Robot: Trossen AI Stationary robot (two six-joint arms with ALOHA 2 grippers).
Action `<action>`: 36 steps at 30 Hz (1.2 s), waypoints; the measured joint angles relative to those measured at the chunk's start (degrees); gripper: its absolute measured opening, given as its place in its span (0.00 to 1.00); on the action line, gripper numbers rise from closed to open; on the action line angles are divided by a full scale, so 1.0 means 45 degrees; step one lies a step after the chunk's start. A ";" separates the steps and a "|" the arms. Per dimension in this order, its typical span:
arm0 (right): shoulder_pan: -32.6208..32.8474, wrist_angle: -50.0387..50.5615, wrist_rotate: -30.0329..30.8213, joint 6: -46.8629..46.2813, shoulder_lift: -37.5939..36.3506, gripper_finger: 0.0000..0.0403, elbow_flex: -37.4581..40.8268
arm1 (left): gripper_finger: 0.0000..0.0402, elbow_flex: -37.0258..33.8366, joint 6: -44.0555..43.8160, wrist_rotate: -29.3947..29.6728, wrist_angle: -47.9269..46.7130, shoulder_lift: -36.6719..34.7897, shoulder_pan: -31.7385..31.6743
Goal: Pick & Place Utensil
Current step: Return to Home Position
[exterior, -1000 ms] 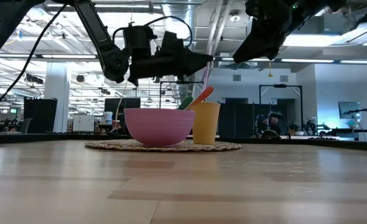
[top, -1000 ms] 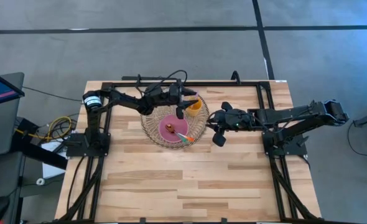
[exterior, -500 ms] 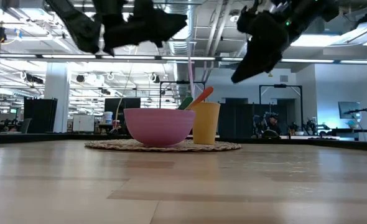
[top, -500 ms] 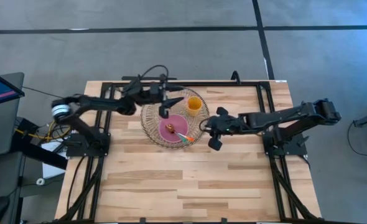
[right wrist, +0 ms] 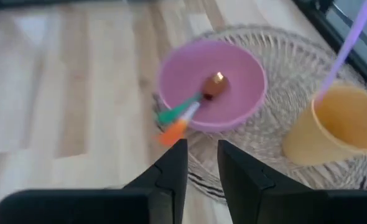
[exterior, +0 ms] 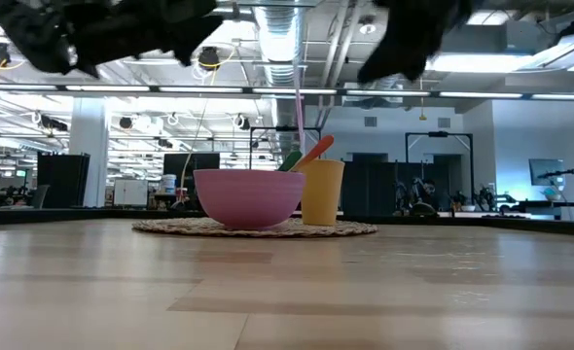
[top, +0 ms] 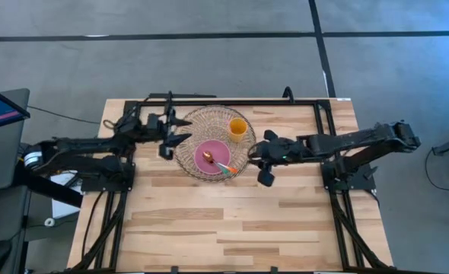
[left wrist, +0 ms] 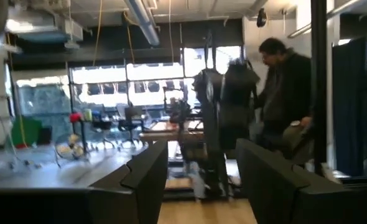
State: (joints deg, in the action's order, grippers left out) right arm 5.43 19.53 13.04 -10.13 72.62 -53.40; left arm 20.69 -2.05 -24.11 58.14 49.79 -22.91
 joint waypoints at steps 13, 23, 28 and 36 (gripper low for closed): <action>0.1343 0.0849 -0.0302 -0.0523 -0.1977 0.20 -0.1401 | 0.48 -0.2985 -0.2051 -0.0303 0.0036 -0.3565 0.0004; 0.3086 0.0646 -0.1940 0.0761 -0.2228 0.20 -0.1210 | 0.48 -0.3164 -0.3336 -0.2679 0.0235 -0.5187 0.0004; 0.3627 -0.0658 -0.1939 0.0773 -0.3926 0.20 0.0340 | 0.48 -0.3164 -0.3336 -0.3235 0.0233 -0.5960 0.0004; 0.3676 -0.2806 -0.1921 0.0612 -0.7598 0.20 0.3707 | 0.48 -0.3262 -0.4253 -0.4709 0.0183 -0.6229 0.0004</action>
State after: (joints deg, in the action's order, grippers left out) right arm 21.97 6.91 4.40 -7.38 38.43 -36.72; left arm 6.01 -21.18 -45.30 58.97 21.76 -22.90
